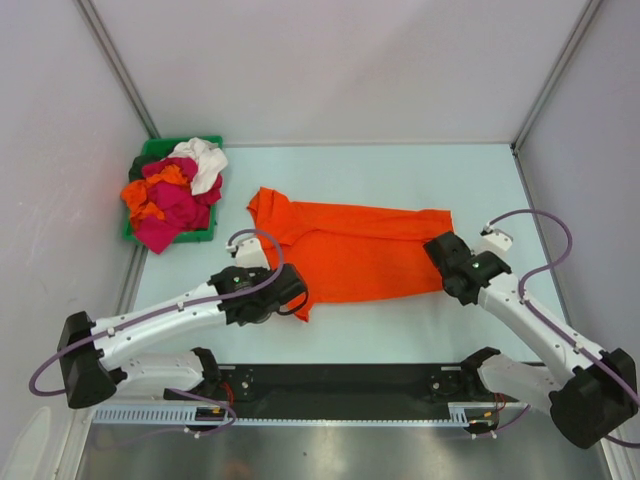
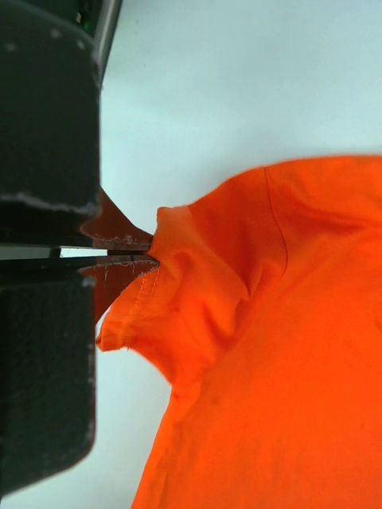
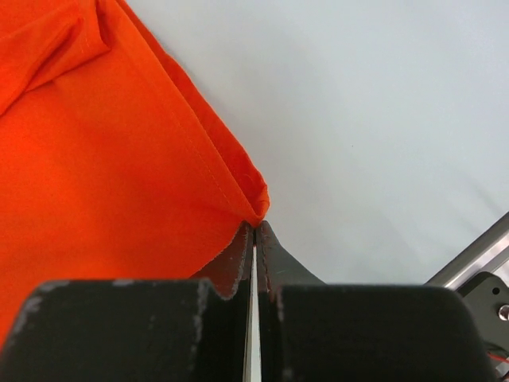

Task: Fold and stack the t-shirts
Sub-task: Fold the other side of the tshirt into a rectangle

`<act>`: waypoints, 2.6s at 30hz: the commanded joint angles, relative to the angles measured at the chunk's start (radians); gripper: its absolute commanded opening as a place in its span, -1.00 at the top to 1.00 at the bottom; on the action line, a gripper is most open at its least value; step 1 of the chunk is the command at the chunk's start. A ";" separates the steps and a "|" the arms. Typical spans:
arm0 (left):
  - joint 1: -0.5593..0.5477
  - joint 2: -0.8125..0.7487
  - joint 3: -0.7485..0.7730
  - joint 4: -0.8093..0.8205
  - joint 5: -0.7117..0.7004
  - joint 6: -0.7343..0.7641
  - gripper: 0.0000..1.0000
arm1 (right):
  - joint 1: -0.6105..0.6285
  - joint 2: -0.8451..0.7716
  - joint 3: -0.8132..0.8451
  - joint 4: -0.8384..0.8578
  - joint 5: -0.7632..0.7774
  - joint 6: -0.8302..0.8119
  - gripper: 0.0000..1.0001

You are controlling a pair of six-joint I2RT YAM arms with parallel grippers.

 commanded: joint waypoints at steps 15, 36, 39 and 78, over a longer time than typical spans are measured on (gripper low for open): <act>0.207 0.094 0.191 0.037 -0.146 0.134 1.00 | -0.146 0.082 0.099 0.176 -0.019 -0.194 1.00; 0.481 0.392 0.336 0.288 -0.108 0.374 1.00 | -0.272 0.410 0.200 0.397 -0.022 -0.250 1.00; 0.506 0.449 0.372 0.294 -0.106 0.382 1.00 | -0.279 0.482 0.254 0.408 -0.022 -0.255 1.00; 0.653 0.855 0.637 0.331 -0.055 0.445 1.00 | -0.304 0.909 0.602 0.442 -0.014 -0.344 1.00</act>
